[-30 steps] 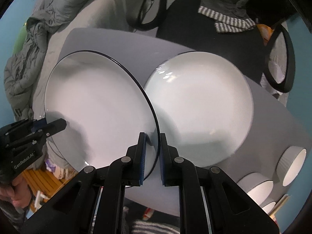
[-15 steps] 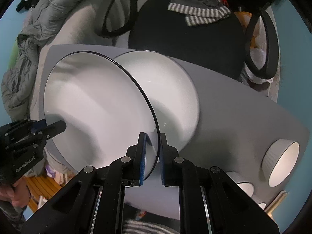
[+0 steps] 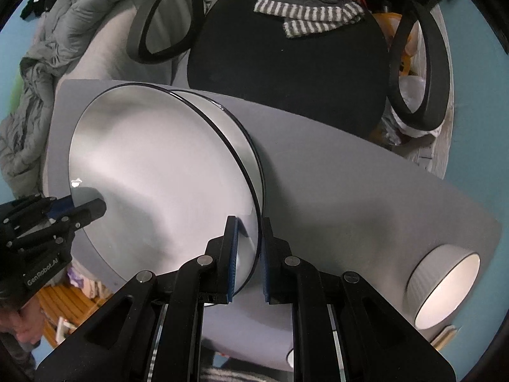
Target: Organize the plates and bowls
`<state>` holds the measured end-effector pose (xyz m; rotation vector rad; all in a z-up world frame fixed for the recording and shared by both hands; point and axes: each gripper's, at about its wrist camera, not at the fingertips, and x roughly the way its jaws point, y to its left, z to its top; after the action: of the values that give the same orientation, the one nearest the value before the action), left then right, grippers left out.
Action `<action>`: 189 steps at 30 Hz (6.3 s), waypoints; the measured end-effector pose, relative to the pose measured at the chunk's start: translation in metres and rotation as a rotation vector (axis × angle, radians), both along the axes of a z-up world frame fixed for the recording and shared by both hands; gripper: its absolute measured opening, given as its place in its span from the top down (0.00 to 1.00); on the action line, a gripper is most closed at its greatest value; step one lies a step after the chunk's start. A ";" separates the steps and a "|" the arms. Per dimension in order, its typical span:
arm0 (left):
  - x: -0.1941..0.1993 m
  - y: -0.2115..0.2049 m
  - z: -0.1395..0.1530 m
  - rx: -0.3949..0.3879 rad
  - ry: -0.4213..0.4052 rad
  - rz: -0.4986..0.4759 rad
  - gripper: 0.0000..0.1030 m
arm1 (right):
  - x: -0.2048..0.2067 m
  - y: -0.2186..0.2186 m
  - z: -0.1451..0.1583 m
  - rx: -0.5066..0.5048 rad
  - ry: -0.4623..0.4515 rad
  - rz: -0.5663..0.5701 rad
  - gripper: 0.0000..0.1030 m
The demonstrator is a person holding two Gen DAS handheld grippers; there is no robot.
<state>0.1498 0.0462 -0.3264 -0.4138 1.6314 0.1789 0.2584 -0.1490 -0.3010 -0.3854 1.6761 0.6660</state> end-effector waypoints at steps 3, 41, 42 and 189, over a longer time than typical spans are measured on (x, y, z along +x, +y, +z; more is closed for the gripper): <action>-0.001 0.003 -0.006 -0.002 0.019 0.017 0.83 | 0.002 0.004 -0.004 -0.010 -0.001 0.023 0.88; -0.003 -0.029 0.021 0.224 -0.042 -0.073 0.31 | 0.000 0.009 -0.004 -0.054 -0.112 0.072 0.54; -0.003 -0.031 0.022 0.217 -0.047 -0.073 0.30 | 0.000 0.007 -0.002 -0.051 -0.114 0.067 0.53; 0.054 -0.303 0.086 -0.058 -0.145 -0.483 0.90 | 0.008 -0.264 0.041 0.013 -0.142 -0.370 0.94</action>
<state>0.2039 -0.2570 -0.2409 -0.0654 1.5485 -0.2566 0.2666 -0.4131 -0.2597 -0.1035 1.5524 0.3655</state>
